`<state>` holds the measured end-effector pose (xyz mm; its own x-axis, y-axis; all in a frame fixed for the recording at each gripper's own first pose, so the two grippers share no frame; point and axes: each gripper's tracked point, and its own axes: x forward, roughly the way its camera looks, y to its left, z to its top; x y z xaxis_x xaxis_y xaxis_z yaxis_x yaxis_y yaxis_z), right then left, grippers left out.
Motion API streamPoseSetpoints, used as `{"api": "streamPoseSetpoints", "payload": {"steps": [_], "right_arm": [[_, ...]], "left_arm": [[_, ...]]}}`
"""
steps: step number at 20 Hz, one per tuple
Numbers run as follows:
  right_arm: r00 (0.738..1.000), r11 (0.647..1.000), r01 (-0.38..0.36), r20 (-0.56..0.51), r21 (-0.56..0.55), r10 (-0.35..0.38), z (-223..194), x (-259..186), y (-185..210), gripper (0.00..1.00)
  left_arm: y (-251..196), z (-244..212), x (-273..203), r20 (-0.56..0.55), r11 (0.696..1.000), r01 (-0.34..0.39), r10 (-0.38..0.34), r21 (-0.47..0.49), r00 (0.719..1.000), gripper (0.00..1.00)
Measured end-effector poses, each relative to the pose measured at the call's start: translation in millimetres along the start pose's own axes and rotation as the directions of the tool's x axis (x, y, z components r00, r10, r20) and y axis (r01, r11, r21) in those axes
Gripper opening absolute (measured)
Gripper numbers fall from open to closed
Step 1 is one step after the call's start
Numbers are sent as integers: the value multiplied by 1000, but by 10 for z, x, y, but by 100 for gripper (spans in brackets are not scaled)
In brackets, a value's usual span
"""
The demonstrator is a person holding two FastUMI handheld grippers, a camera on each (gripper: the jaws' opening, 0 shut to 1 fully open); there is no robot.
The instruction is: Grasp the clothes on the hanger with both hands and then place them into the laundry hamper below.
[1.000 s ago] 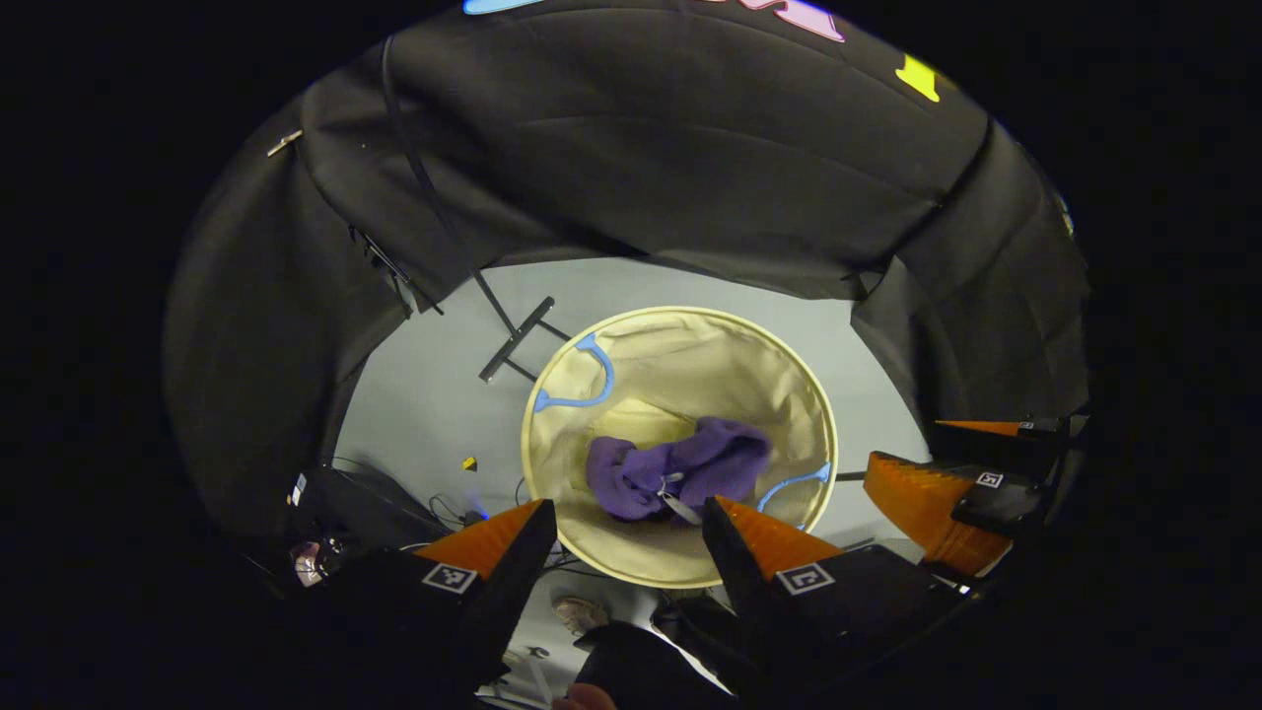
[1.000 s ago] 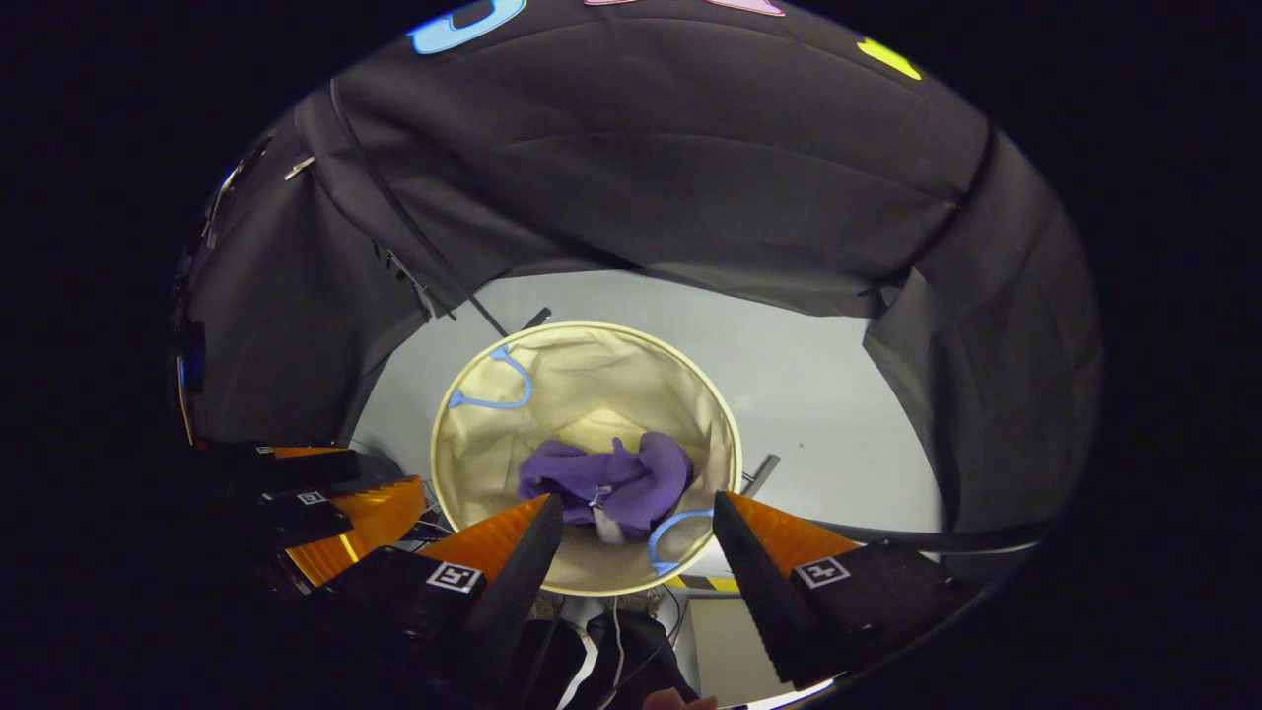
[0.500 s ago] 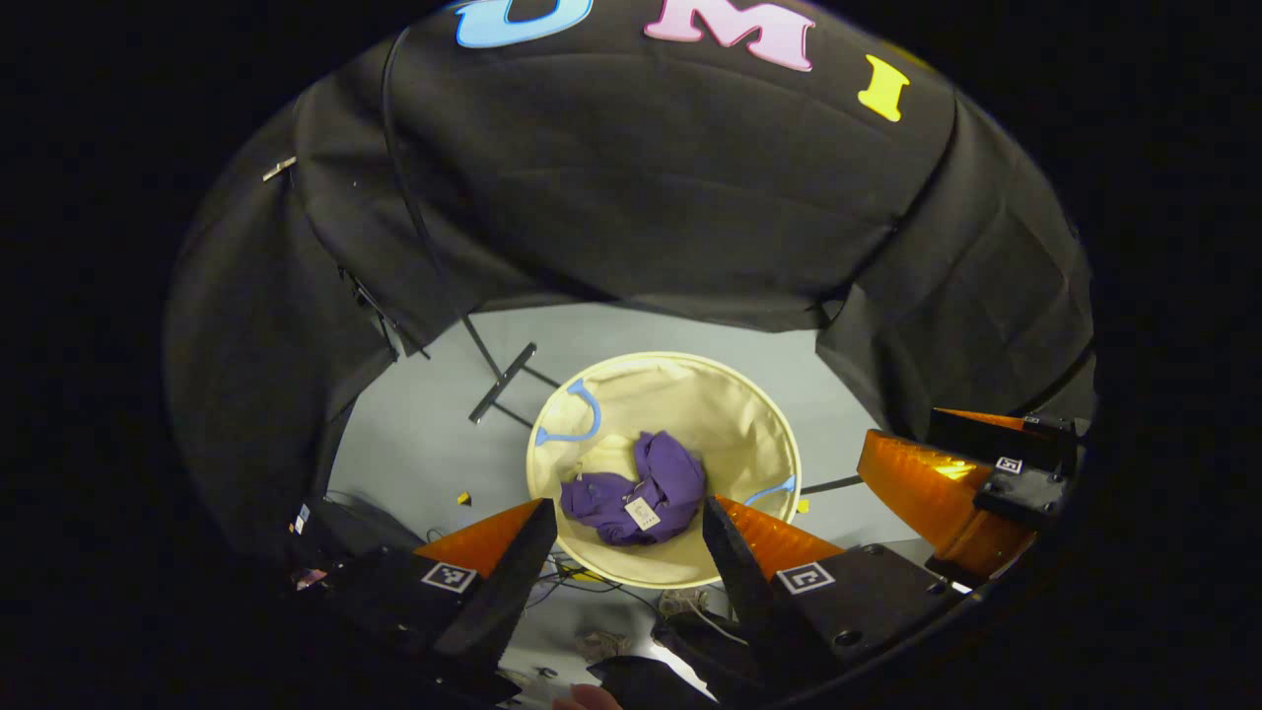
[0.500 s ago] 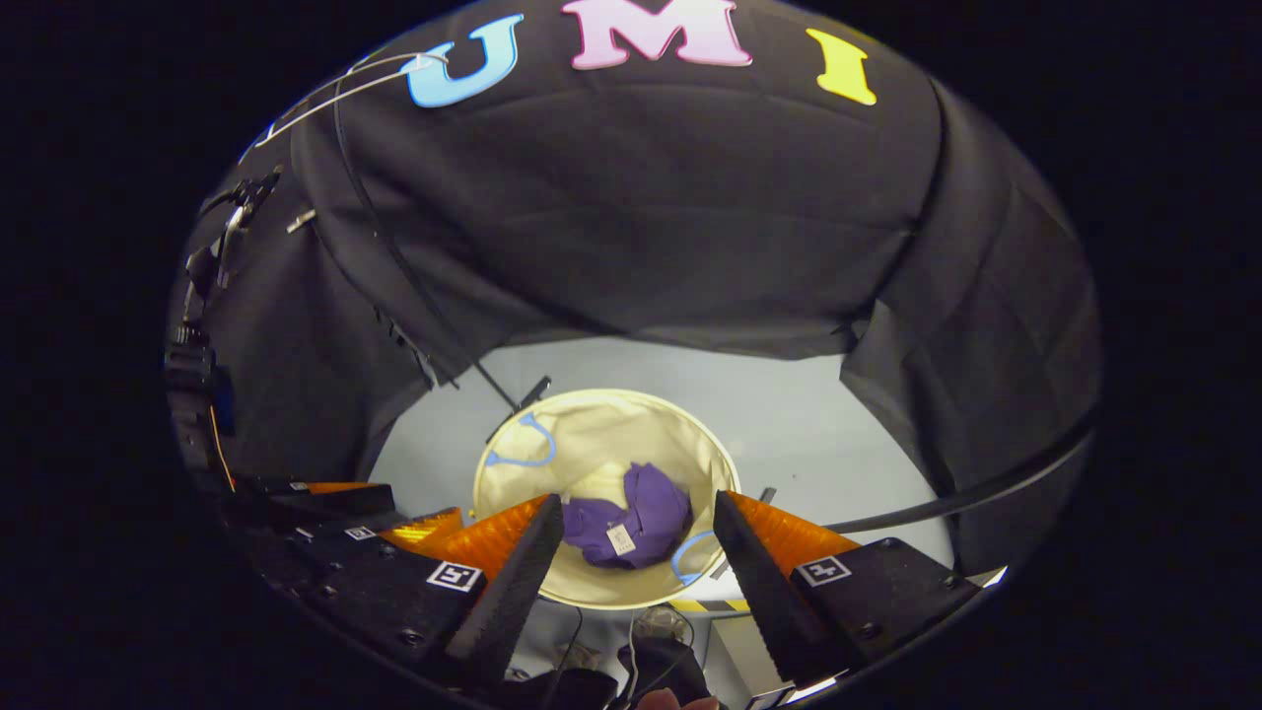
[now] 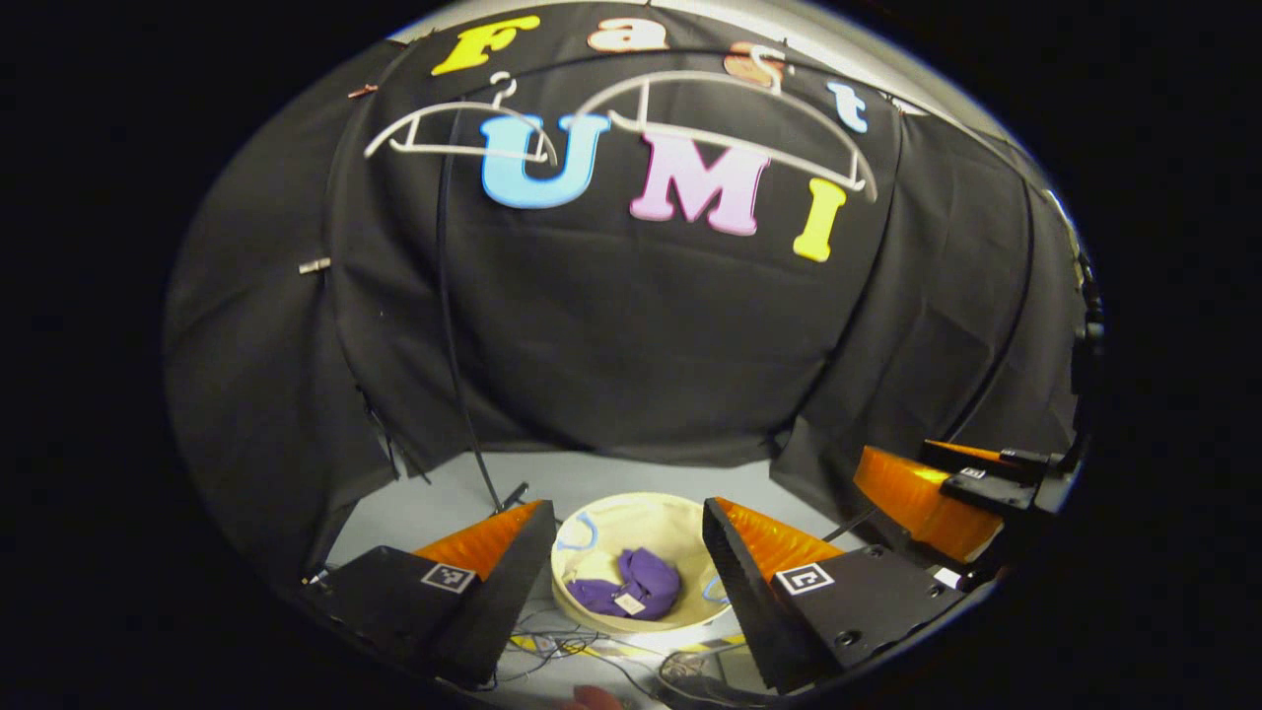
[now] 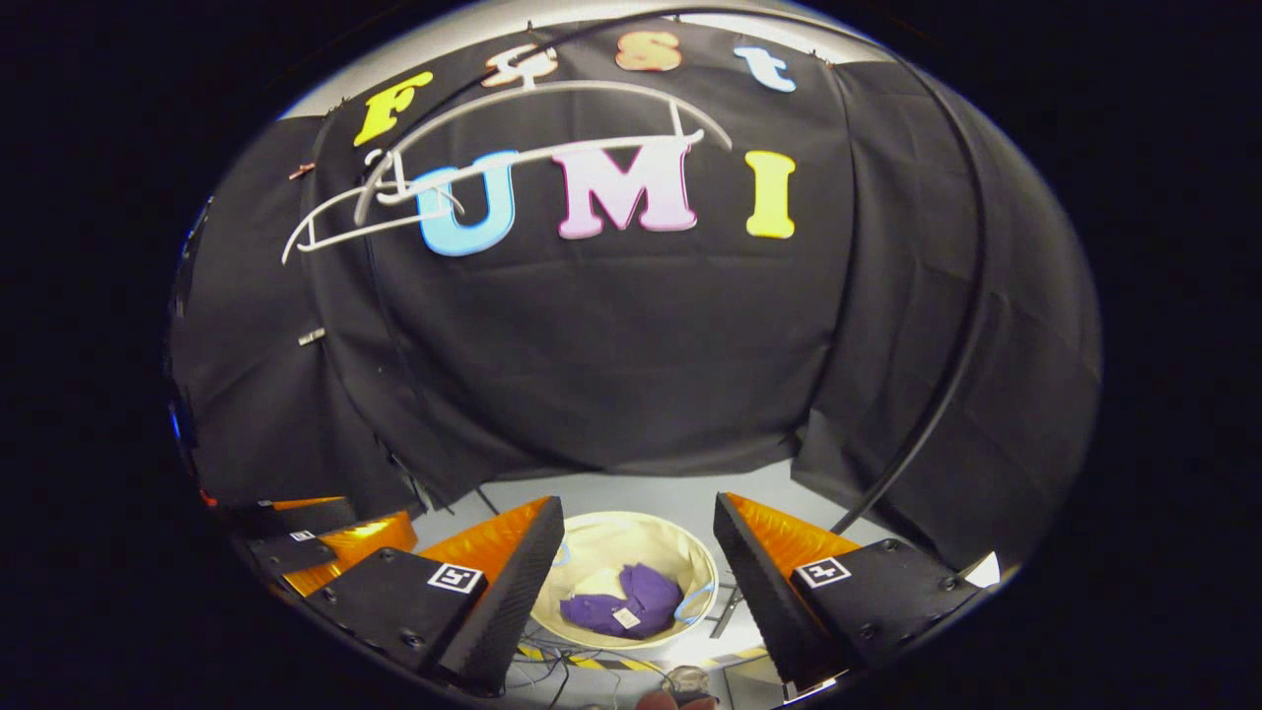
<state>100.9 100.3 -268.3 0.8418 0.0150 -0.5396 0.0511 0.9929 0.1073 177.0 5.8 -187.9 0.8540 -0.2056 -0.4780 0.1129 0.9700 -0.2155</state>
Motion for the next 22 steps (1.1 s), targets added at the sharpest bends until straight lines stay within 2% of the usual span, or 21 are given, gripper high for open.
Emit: {"api": "streamPoseSetpoints", "payload": {"steps": [4, 7, 10, 12, 13, 15, 17, 18, 19, 20, 22], "right_arm": [[997, 1000, 1, 77, 2, -1, 299, -446, 107, 99], [987, 1000, 5, 158, -8, -4, 608, -769, 144, 99], [965, 1000, 5, 261, -22, 1, 960, -1114, 166, 99], [951, 1000, -4, 309, -28, 12, 1106, -1325, 197, 98], [943, 999, -6, 333, -32, 16, 1172, -1433, 196, 98], [925, 999, -2, 380, -38, 16, 1298, -1636, 161, 100], [905, 999, 1, 425, -41, 17, 1411, -1824, 150, 98], [895, 999, 9, 446, -51, 15, 1462, -1903, 142, 98], [888, 998, 18, 460, -66, 14, 1481, -1954, 122, 100], [882, 997, 21, 472, -76, 17, 1507, -2012, 125, 98], [871, 997, 13, 490, -79, 28, 1535, -2148, 158, 98]], "left_arm": [[-35, 523, -667, 149, 999, -4, -1, 37, 989, 94], [-72, 760, -1032, 216, 999, 6, -17, 50, 976, 95], [-140, 932, -1344, 281, 998, 12, -29, 61, 959, 94], [-196, 1037, -1522, 320, 997, 12, -36, 75, 947, 94], [-220, 1084, -1610, 338, 996, 11, -39, 86, 940, 90], [-242, 1151, -1757, 374, 994, 2, -42, 108, 927, 91], [-264, 1211, -2013, 413, 993, -24, -27, 119, 910, 94], [-277, 1244, -2102, 432, 992, -38, -19, 122, 902, 90], [-269, 1274, -2197, 448, 991, -50, -10, 122, 894, 94], [-281, 1288, -2261, 467, 991, -60, -3, 120, 884, 90], [-304, 1338, -2402, 493, 992, -65, 3, 109, 870, 90]]}}
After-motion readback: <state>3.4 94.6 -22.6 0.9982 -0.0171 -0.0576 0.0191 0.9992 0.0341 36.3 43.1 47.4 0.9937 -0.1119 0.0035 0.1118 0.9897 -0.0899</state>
